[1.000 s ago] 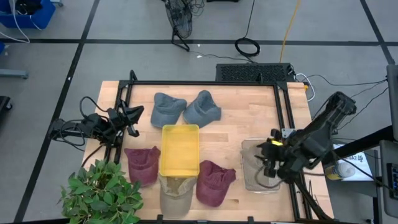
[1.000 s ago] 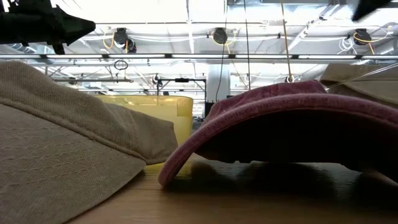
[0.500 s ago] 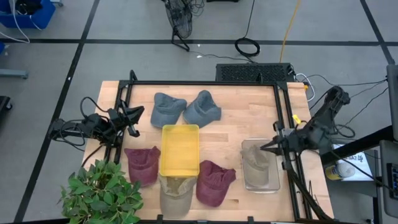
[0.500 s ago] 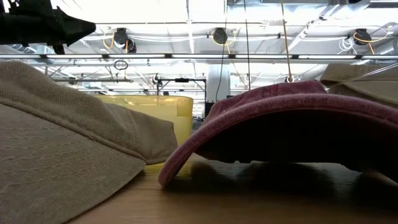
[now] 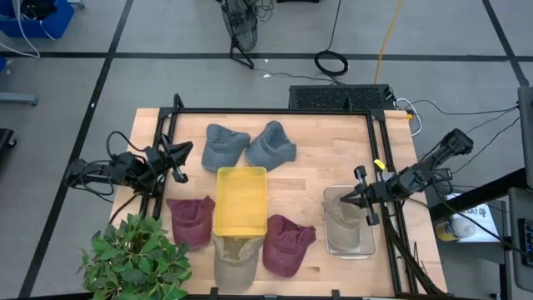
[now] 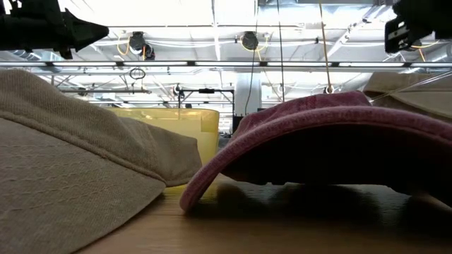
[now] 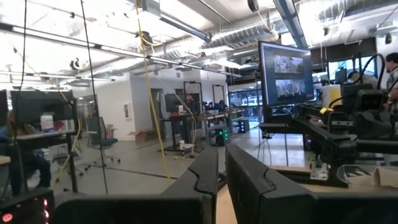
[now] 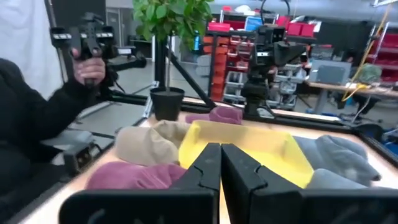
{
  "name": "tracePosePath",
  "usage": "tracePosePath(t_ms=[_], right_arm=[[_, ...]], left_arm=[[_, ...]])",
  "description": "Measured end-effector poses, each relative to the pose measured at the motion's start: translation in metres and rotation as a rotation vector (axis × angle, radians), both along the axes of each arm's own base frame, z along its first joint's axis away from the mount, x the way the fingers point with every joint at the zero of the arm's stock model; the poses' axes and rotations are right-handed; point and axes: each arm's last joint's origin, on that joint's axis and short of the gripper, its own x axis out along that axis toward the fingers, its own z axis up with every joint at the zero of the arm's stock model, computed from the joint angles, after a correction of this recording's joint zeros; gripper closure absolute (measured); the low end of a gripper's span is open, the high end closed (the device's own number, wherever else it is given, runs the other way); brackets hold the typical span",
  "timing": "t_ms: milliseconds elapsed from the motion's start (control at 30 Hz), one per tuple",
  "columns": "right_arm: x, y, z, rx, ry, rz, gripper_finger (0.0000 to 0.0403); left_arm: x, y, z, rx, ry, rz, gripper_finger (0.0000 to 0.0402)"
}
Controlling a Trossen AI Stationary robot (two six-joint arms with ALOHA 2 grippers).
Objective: Pick & Place hat
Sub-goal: Put the brown cap into the transparent bin
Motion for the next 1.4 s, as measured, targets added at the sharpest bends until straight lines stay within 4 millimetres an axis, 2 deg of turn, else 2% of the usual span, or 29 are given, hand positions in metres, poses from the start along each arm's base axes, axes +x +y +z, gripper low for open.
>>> tracePosePath(t_ms=[200,333,567,733,900,1067,1233,1333,1400], right_arm=[[-0.002,-0.007,0.000,-0.085,-0.077,-0.030,0.0403],[-0.002,-0.008,-0.007,-0.140,-0.142,-0.052,0.0403],[-0.003,-0.010,-0.015,-0.155,-0.168,-0.112,0.0403],[-0.003,-0.010,-0.015,-0.174,-0.171,-0.117,0.0403],[-0.002,-0.010,-0.018,-0.205,-0.145,-0.113,0.0403],[-0.002,-0.010,-0.020,-0.222,-0.129,-0.110,0.0403],[-0.002,-0.010,-0.019,-0.234,-0.138,-0.112,0.0403],[-0.002,-0.010,-0.018,-0.228,-0.147,-0.113,0.0403],[-0.002,-0.010,-0.018,-0.225,-0.151,-0.114,0.0403]], left_arm=[[0.000,0.000,0.000,0.065,0.034,0.026,0.0364],[0.000,0.000,0.000,0.098,0.050,0.039,0.0364],[0.002,0.000,-0.004,0.082,0.088,0.029,0.0364],[0.001,0.000,0.002,0.056,0.042,0.021,0.0364],[0.003,-0.002,0.034,0.009,0.052,-0.043,0.0364],[0.019,-0.008,0.083,-0.015,0.141,-0.082,0.0364],[0.055,-0.014,0.137,-0.081,0.277,-0.005,0.0364],[0.081,-0.016,0.164,-0.116,0.410,0.025,0.0364],[0.100,-0.017,0.174,-0.141,0.518,0.032,0.0364]])
